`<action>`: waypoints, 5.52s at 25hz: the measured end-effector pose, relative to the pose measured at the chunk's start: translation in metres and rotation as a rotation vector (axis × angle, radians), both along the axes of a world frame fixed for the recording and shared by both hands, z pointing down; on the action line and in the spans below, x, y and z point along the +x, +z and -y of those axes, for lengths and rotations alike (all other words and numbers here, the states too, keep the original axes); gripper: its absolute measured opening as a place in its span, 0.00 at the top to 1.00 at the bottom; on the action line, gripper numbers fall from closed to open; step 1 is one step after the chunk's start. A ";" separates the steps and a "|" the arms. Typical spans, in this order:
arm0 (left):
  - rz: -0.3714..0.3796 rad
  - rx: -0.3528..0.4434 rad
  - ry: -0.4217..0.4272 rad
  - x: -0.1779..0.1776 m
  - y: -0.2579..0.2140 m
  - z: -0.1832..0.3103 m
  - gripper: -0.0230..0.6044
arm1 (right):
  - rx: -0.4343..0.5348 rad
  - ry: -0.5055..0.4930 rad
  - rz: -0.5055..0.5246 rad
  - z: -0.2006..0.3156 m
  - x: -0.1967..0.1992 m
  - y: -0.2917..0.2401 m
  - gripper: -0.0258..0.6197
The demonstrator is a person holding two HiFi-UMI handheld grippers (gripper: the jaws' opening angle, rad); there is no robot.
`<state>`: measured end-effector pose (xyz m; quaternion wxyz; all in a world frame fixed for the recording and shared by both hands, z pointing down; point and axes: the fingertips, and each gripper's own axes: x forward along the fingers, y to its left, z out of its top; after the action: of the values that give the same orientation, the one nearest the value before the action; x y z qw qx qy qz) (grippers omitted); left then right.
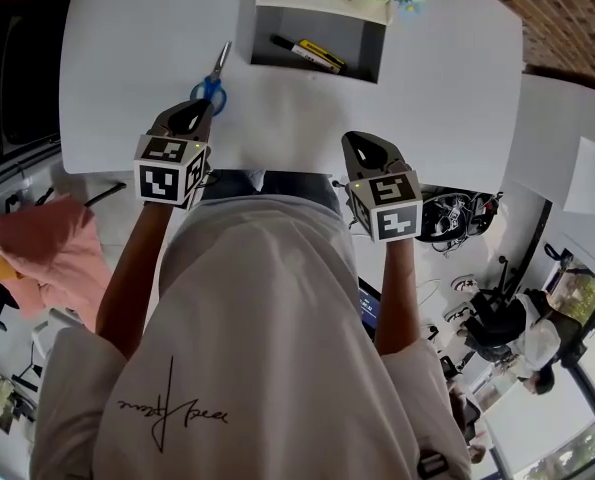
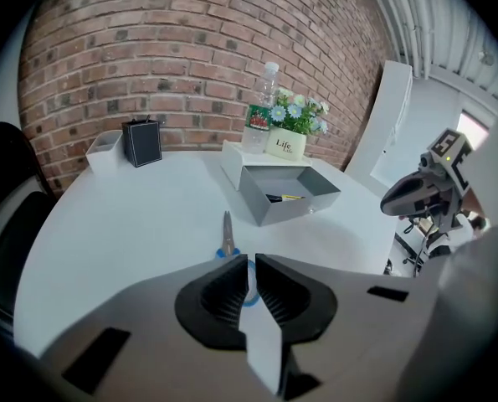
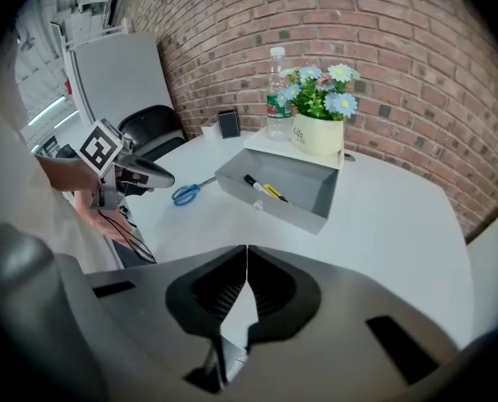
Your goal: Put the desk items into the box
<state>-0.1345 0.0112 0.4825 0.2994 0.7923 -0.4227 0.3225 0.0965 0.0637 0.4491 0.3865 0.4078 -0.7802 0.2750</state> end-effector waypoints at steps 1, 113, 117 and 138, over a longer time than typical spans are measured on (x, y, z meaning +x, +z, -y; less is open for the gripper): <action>0.015 -0.004 0.001 -0.001 0.003 0.001 0.93 | -0.003 0.000 0.000 0.000 0.001 0.001 0.92; -0.086 -0.019 -0.025 0.004 -0.030 -0.015 0.83 | 0.049 0.036 0.029 -0.001 0.006 -0.008 0.92; -0.076 -0.007 0.029 0.012 -0.031 -0.010 0.83 | 0.048 0.057 0.029 0.001 0.010 -0.009 0.92; -0.093 0.003 0.180 0.062 -0.038 0.007 0.83 | 0.060 0.152 0.022 0.012 0.043 -0.012 0.92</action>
<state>-0.0724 0.0038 0.4446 0.2874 0.8415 -0.3359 0.3105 0.1396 0.0521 0.4376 0.3435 0.4744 -0.7590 0.2843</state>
